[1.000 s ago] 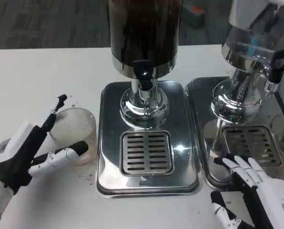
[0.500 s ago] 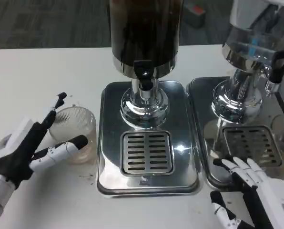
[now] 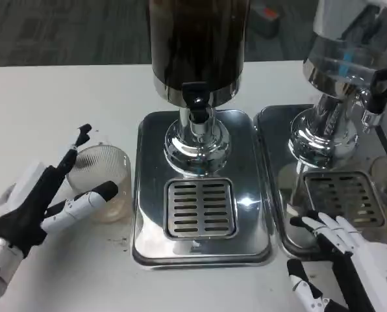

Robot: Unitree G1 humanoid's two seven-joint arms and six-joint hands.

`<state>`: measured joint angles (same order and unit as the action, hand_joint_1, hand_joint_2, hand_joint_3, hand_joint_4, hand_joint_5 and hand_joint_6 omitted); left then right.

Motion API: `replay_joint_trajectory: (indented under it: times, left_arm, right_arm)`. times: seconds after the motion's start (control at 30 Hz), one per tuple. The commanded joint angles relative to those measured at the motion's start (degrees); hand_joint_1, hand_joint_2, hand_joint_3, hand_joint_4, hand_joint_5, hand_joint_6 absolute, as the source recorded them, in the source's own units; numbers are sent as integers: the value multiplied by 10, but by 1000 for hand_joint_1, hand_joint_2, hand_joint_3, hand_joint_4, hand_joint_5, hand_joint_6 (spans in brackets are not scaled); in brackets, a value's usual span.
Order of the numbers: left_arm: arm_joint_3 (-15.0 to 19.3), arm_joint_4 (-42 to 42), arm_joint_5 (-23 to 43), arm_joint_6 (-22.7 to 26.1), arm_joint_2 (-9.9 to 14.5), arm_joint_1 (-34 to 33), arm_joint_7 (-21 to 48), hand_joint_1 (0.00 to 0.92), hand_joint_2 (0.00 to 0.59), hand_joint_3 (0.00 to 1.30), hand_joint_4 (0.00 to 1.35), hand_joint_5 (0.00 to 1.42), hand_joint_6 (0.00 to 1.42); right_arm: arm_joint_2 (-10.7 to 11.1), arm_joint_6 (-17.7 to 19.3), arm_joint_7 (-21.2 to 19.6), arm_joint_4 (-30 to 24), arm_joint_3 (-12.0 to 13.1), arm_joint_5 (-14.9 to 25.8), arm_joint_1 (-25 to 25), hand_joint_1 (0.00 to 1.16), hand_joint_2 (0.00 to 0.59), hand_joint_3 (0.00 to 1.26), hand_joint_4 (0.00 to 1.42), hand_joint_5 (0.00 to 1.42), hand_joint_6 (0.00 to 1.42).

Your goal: Grasp the cup under the faucet to collect the drink, then remove the cup.

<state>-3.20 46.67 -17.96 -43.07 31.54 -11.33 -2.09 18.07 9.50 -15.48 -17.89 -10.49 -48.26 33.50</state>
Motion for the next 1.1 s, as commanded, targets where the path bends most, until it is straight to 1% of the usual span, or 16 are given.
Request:
replay_joint_trajectory:
  times: [0.03,0.27,0.93,1.1]
  left_arm:
    - [1,8,10,-15,3,-3,13,0,0,0,10,207,213]
    - [-1,7,1,-22,13,1,14,0,0,0,0,196,208]
    - [15,28,26,-22,21,-1,16,0,0,0,0,200,207]
    - [13,38,22,-21,24,-9,20,0,0,0,0,202,207]
  right_arm:
    - [-1,-4,4,-2,3,6,1,289,465,245,129,97,246]
    - [-3,-5,4,4,2,10,-2,289,465,249,134,97,249]
    - [0,-3,10,13,1,20,-12,280,455,267,142,108,262]
    - [-1,-2,9,15,1,21,-14,279,455,270,150,112,279]
